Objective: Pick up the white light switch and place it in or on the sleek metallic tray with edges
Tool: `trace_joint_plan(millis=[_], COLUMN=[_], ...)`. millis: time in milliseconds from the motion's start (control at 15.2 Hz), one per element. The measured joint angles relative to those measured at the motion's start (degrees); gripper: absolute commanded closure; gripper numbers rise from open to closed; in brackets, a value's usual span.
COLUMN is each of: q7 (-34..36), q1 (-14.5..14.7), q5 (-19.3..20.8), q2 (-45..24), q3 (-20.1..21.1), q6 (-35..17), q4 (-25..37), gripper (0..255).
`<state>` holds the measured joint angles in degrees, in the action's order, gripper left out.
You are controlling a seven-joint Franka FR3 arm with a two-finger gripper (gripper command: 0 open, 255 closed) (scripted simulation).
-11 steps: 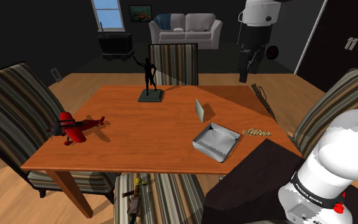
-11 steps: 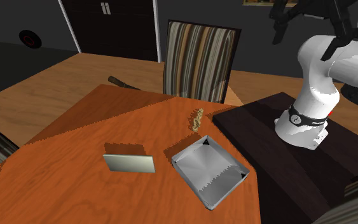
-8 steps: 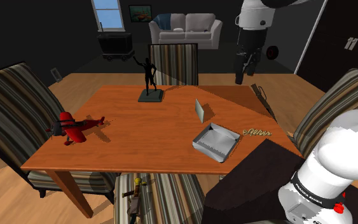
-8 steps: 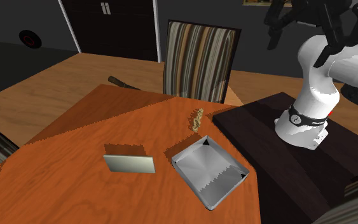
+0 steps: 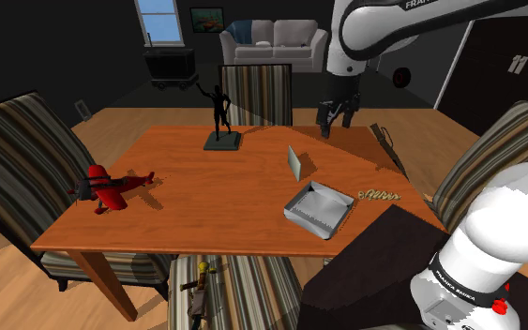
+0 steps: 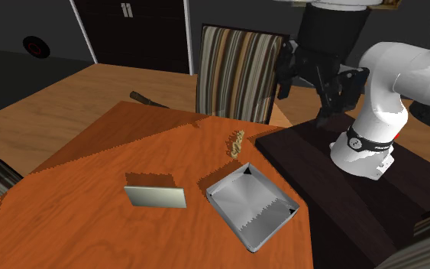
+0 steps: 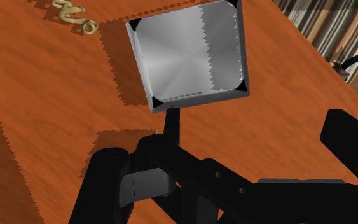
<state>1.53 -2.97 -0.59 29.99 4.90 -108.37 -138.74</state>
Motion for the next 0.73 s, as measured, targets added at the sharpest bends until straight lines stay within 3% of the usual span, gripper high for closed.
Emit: trace_joint_plan(millis=[726], q7=[8.61], q1=[-4.18], q5=[2.26], q2=[-21.44], q3=[-0.21], q6=[-18.85], q4=[4.87], gripper=[0])
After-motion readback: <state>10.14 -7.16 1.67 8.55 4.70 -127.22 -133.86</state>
